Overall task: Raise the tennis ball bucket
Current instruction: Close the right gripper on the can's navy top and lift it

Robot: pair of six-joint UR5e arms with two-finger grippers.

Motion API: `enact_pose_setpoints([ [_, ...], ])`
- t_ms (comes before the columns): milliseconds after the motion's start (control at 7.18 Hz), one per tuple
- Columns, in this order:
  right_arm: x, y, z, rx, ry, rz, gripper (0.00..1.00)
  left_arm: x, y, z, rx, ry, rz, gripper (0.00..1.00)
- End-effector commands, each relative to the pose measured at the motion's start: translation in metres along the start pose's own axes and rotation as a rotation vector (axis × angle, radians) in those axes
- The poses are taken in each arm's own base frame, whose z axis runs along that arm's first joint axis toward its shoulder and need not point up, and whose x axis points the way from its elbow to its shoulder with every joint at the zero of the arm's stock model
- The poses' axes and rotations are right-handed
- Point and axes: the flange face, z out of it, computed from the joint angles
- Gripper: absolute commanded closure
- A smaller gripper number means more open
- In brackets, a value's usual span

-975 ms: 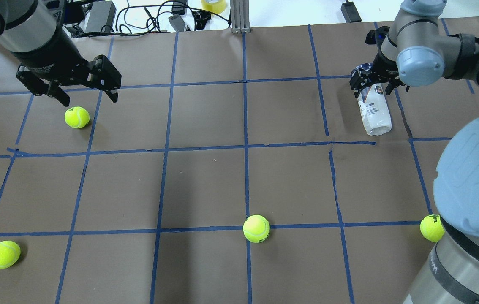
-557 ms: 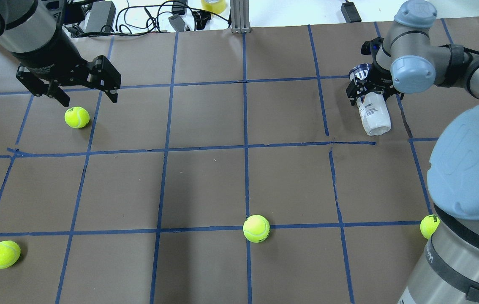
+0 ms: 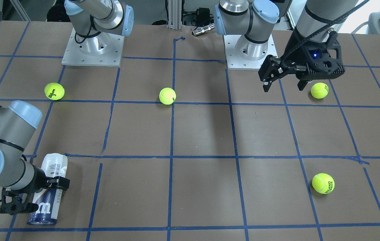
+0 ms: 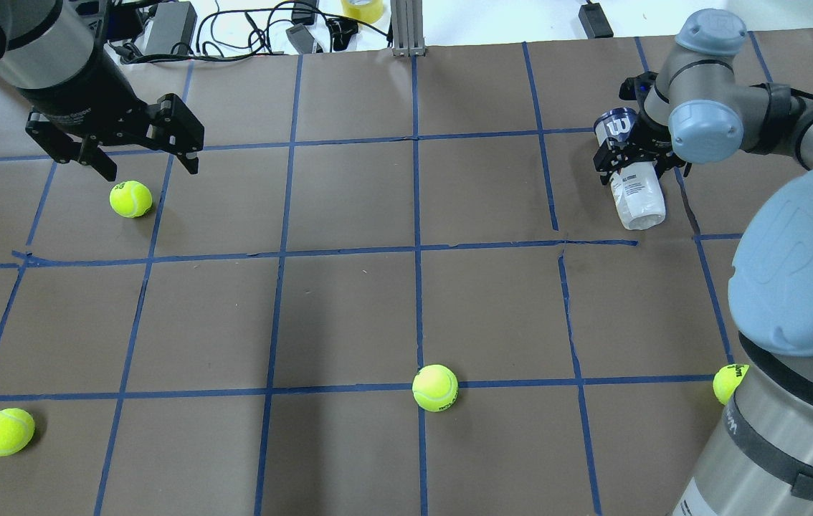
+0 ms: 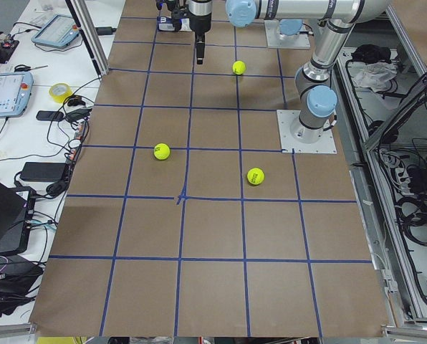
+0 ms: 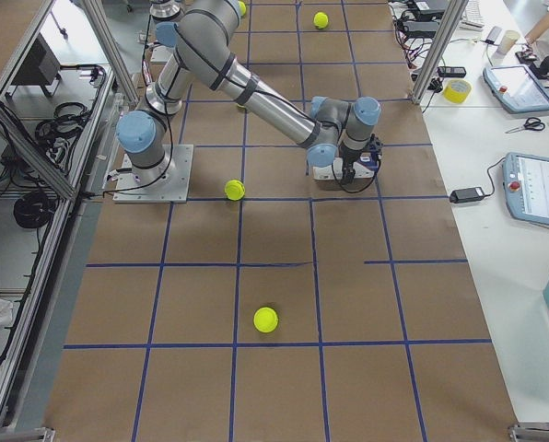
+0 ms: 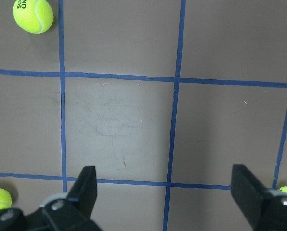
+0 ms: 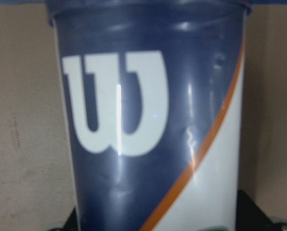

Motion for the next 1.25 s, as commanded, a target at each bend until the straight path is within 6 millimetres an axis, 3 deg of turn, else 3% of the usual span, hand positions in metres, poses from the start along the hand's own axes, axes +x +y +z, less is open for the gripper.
enact_pose_setpoints([
  [0, -0.0014, -0.0009, -0.0014, 0.006, -0.014, 0.001, 0.07, -0.0006, 0.0013, -0.0007, -0.002, -0.004, 0.000, 0.00],
  [557, -0.0048, -0.0013, -0.0024, 0.011, -0.027, -0.004, 0.08, -0.0016, 0.0019, -0.0018, -0.004, -0.008, -0.002, 0.00],
  [836, -0.0049, -0.0010, -0.0033, 0.011, -0.027, -0.004, 0.22, -0.0060, 0.0009, -0.0015, -0.006, -0.008, -0.011, 0.00],
  [1115, -0.0061, -0.0002, -0.0019, 0.008, -0.028, -0.005, 0.26, -0.0075, 0.0011, -0.0020, -0.006, -0.008, -0.014, 0.00],
])
